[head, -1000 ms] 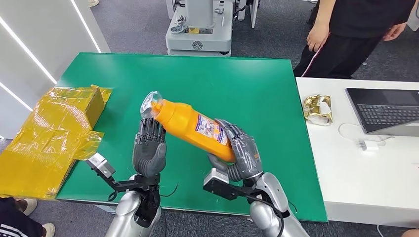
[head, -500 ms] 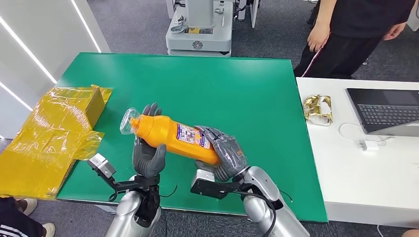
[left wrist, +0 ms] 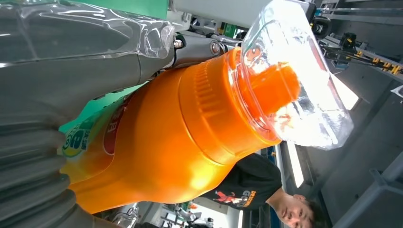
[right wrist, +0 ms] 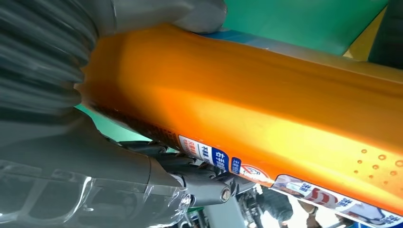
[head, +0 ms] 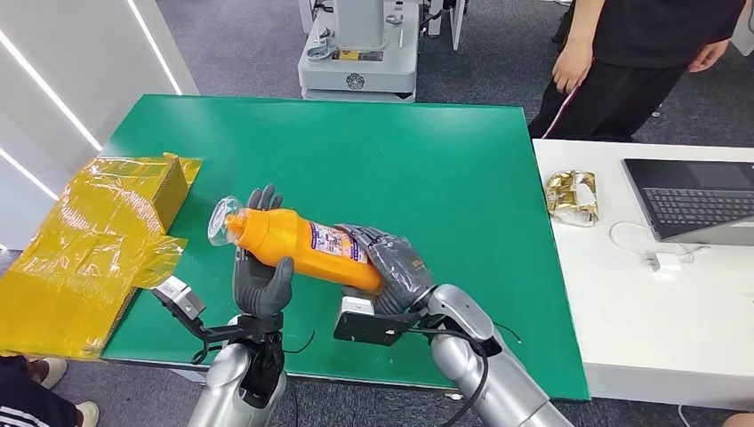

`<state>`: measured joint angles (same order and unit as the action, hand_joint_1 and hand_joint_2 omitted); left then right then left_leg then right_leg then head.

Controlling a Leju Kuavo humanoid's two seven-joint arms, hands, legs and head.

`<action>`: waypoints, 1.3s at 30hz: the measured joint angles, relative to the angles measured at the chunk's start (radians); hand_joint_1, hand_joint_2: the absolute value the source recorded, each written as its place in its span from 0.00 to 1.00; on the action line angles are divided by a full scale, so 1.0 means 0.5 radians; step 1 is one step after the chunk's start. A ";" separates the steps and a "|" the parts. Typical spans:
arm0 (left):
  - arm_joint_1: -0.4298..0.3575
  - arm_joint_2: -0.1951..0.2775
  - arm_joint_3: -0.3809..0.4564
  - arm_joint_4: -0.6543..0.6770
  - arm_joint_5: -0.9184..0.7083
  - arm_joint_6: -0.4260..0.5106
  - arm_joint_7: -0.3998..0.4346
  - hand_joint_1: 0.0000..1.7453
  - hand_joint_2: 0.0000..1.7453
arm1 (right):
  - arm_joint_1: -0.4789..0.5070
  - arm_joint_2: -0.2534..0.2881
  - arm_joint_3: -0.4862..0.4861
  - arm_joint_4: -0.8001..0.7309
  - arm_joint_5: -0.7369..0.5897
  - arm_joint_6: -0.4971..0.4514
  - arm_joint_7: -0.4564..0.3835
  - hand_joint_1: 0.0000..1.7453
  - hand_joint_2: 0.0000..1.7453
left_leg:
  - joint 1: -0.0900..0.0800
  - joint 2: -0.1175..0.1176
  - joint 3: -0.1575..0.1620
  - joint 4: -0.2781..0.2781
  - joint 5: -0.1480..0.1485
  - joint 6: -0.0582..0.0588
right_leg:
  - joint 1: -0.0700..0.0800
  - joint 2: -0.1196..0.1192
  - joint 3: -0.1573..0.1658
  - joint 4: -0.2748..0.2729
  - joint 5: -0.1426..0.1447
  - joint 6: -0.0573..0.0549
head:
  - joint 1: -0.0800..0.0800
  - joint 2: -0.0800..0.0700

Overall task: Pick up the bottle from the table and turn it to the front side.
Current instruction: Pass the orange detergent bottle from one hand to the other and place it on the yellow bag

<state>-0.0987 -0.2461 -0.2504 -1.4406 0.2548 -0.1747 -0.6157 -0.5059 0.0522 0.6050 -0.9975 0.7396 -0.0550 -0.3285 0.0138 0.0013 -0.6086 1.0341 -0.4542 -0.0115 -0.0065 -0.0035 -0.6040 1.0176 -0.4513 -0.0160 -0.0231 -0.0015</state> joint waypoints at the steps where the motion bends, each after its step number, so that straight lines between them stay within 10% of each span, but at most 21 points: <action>1: -0.001 0.000 0.002 0.002 -0.006 0.009 0.002 0.00 1.00 | -0.010 0.001 0.007 0.013 -0.009 0.010 -0.010 1.00 1.00 | 0.000 0.000 0.000 0.000 0.000 0.000 | 0.000 0.000 0.000 0.000 0.000 0.000 | 0.000 0.000; 30: -0.005 -0.001 0.006 0.024 -0.177 0.415 0.021 0.01 1.00 | -0.061 0.002 0.092 0.104 -0.117 0.163 -0.060 1.00 1.00 | 0.000 0.000 0.000 0.000 0.000 0.000 | 0.000 0.000 0.000 0.000 0.000 0.000 | 0.000 0.000; 34: 0.009 -0.001 0.006 0.022 -0.186 0.479 0.017 0.95 1.00 | -0.062 0.000 0.107 0.110 -0.120 0.174 -0.044 1.00 1.00 | 0.000 0.000 0.000 0.000 0.000 0.000 | 0.000 0.000 0.000 0.000 0.000 0.000 | 0.000 0.000; 39: 0.022 -0.002 0.006 0.010 -0.167 0.522 0.014 1.00 1.00 | -0.071 0.000 0.123 0.115 -0.129 0.182 -0.015 1.00 1.00 | 0.000 0.000 0.000 0.000 0.000 0.000 | 0.000 0.000 0.000 0.000 0.000 0.000 | 0.000 0.000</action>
<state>-0.0875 -0.2472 -0.2476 -1.4357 0.1713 0.0862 -0.6087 -0.5416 0.0521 0.6666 -0.9400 0.6749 0.0358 -0.3358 0.0139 0.0014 -0.6085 1.0342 -0.4542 -0.0115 -0.0065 -0.0034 -0.6042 1.0174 -0.4514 -0.0160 -0.0232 -0.0015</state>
